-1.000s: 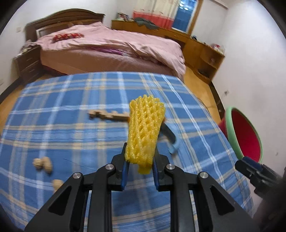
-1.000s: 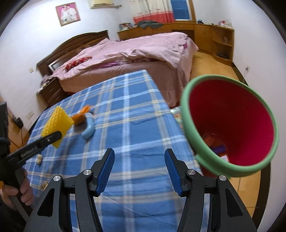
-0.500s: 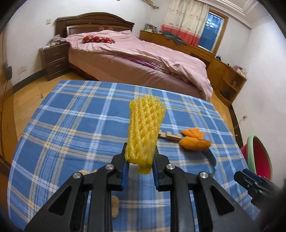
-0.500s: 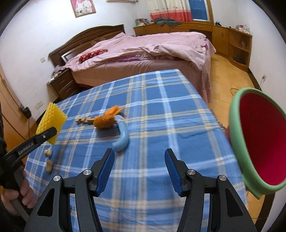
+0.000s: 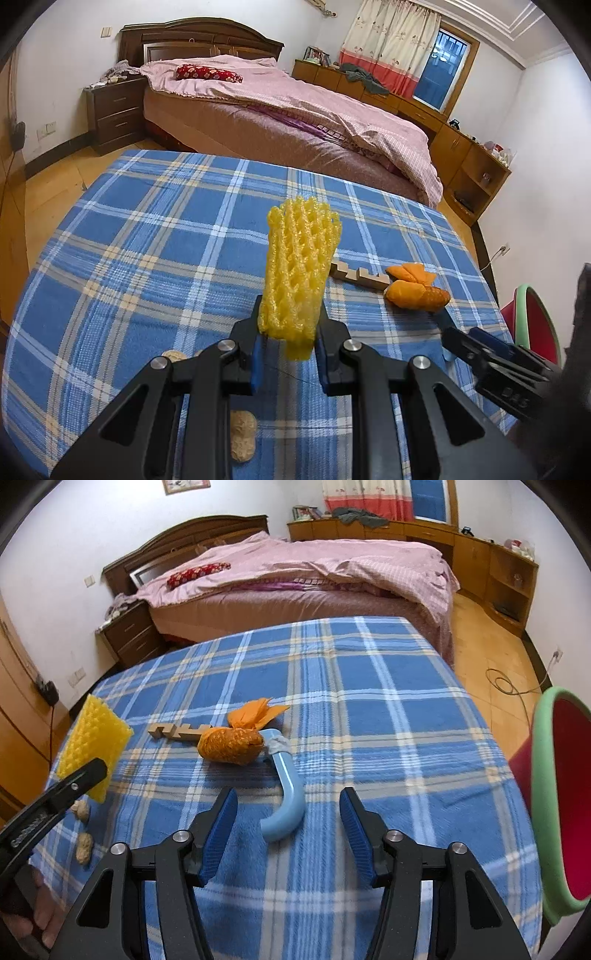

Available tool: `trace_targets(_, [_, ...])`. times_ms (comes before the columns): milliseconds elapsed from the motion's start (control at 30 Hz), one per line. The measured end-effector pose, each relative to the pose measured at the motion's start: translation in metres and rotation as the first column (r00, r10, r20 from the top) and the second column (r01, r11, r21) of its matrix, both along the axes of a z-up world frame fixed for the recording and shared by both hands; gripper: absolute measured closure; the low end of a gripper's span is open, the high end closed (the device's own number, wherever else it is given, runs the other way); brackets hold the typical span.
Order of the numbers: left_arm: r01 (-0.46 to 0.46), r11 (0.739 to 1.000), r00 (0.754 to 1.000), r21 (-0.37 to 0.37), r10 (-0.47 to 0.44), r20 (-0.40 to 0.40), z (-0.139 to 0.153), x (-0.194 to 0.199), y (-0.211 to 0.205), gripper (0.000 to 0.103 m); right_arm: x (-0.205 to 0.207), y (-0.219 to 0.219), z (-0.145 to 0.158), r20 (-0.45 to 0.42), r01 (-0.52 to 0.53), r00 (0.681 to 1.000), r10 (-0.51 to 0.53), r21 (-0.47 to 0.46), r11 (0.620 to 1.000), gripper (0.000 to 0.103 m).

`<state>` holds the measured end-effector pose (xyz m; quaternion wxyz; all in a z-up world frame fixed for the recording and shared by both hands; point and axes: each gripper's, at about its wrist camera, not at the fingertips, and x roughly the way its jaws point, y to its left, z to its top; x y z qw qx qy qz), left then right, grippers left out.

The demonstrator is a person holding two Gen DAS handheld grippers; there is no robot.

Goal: Collect trash
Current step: 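Grasp the blue plastic hook with the right tool while the left tool holds the foam net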

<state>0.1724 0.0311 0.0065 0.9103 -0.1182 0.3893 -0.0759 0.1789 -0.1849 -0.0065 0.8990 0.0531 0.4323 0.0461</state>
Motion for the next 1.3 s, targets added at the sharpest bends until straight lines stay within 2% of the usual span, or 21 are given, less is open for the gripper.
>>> trace_targets(33, [0.001,1.000,1.000,-0.002,-0.001,0.001,0.000,0.000,0.000,0.081,0.001,0.001,-0.002,-0.007,-0.001,1.000,0.001,-0.007,1.000,0.064])
trace_targets(67, [0.002,1.000,1.000,-0.003,-0.002,0.002,0.000,0.000,0.000,0.081,0.003,0.002,-0.005,-0.015,-0.003,1.000,0.003,-0.014,1.000,0.067])
trace_targets(133, [0.006,1.000,1.000,-0.006,-0.006,0.004,0.000,-0.001,0.000,0.081,0.003,0.003,-0.005,-0.004,0.001,1.000,-0.001,-0.037,0.999,0.081])
trace_targets(233, [0.013,1.000,1.000,-0.007,-0.013,0.005,0.000,-0.001,-0.001,0.081,0.001,0.000,-0.005,-0.003,0.009,1.000,-0.009,-0.030,0.999,0.090])
trace_targets(433, [0.022,1.000,1.000,-0.007,-0.022,0.014,0.002,-0.003,-0.004,0.081,-0.011,-0.015,-0.001,0.000,0.049,0.999,-0.049,0.005,0.999,0.090])
trace_targets(667, [0.046,0.999,0.999,-0.011,-0.045,0.028,0.010,-0.010,-0.011,0.081,-0.044,-0.039,0.013,0.031,0.104,0.994,-0.105,0.055,0.993,0.090])
trace_targets(1300, [0.160,0.987,0.985,-0.013,-0.159,0.065,0.048,-0.050,-0.056,0.081,-0.122,-0.103,0.045,0.116,0.208,0.967,-0.229,0.170,0.963,0.090])
